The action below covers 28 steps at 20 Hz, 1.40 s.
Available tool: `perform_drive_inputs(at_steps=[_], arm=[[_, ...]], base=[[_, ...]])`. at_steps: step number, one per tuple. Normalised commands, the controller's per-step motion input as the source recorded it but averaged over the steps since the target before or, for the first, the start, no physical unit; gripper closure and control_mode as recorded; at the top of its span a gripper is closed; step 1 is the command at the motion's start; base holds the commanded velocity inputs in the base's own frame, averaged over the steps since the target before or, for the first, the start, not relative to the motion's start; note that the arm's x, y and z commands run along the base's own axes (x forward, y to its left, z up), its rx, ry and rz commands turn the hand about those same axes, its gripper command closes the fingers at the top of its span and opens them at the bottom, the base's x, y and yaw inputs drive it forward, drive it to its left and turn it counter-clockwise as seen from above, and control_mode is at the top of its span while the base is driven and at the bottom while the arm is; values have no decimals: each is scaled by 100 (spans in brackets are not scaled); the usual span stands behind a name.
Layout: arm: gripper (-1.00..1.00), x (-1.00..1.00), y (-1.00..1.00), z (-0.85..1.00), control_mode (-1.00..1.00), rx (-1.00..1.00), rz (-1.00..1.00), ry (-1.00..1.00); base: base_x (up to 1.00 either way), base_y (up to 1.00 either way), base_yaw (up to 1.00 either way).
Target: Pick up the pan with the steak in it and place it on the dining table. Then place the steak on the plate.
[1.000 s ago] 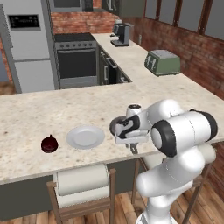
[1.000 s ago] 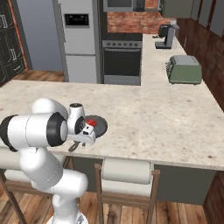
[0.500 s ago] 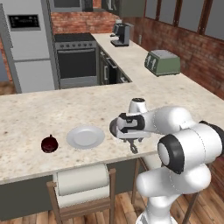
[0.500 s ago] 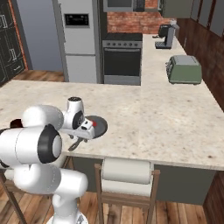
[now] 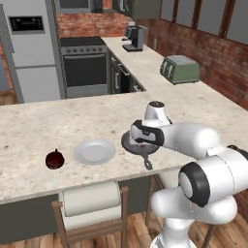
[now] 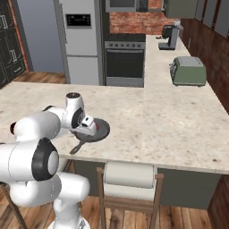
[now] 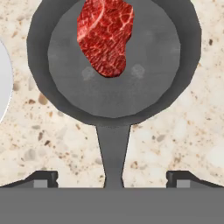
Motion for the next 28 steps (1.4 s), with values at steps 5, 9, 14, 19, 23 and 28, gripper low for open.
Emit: perform_drive_inputs(at_steps=[5,9,14,19,23,28], arm=[[-100,68,0,6,-100,0,-2,-1],[-100,68,-4,0,-100,0,0,0],[-100,43,-4,-4,-100,0,1,0],[-100,0,0,0,-100,0,0,0],[-100,2,0,-13,-100,0,0,0],[-100,7,0,-19,-100,0,0,0]], base=[[0,0,0],[0,0,0],[0,0,0],[0,0,0],[0,0,0],[0,0,0]])
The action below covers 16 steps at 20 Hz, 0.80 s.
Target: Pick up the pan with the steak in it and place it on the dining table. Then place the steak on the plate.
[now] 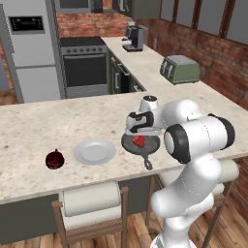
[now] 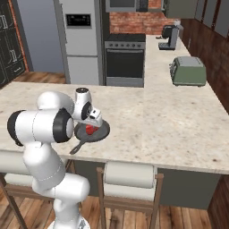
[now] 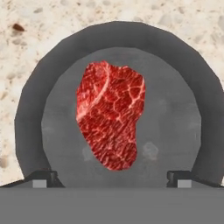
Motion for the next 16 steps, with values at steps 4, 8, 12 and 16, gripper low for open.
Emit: perform_drive_inputs(at_steps=[4,8,12,16], arm=[[-100,8,0,-22,-100,0,0,0],[-100,6,0,-22,-100,0,0,0],[-100,4,0,-23,-100,0,0,0],[-100,2,0,-24,-100,0,0,0]], base=[[0,0,0],[0,0,0],[0,0,0],[0,0,0]])
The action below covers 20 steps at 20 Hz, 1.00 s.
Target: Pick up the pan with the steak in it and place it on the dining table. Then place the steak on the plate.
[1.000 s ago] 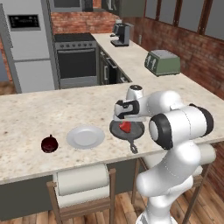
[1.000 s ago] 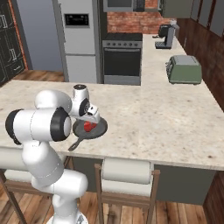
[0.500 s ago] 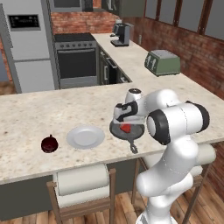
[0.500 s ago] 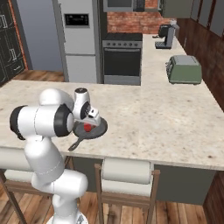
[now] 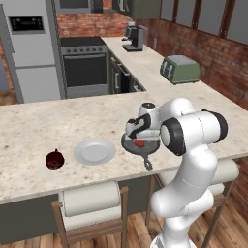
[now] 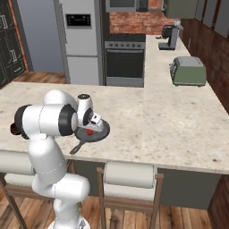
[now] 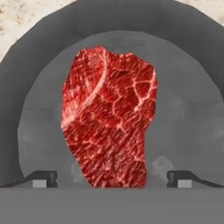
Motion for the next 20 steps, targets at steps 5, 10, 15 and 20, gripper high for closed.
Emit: perform_drive_inputs(at_steps=[5,10,15,20], arm=[[-100,5,0,-19,-100,0,0,0],[-100,19,0,-8,-100,0,0,-1],[-100,18,0,-4,-100,0,0,0],[-100,12,0,-15,-100,0,0,0]], base=[[0,0,0],[0,0,0],[0,0,0],[0,0,0]])
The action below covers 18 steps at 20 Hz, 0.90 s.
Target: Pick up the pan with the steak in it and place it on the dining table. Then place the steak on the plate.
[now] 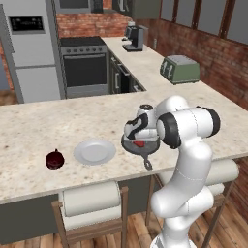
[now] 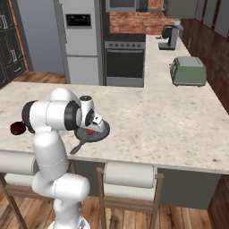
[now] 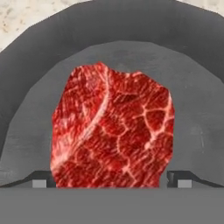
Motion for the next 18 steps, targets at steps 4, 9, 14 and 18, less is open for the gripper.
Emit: perform_drive_inputs(at_steps=[4,9,14,18], arm=[[-100,0,-2,-42,-100,-5,0,0],[-100,0,-2,-24,-100,-2,0,0],[100,0,0,0,-100,0,0,0],[100,0,0,9,-100,1,0,0]], base=[[0,0,0],[0,0,0],[0,0,0],[0,0,0]])
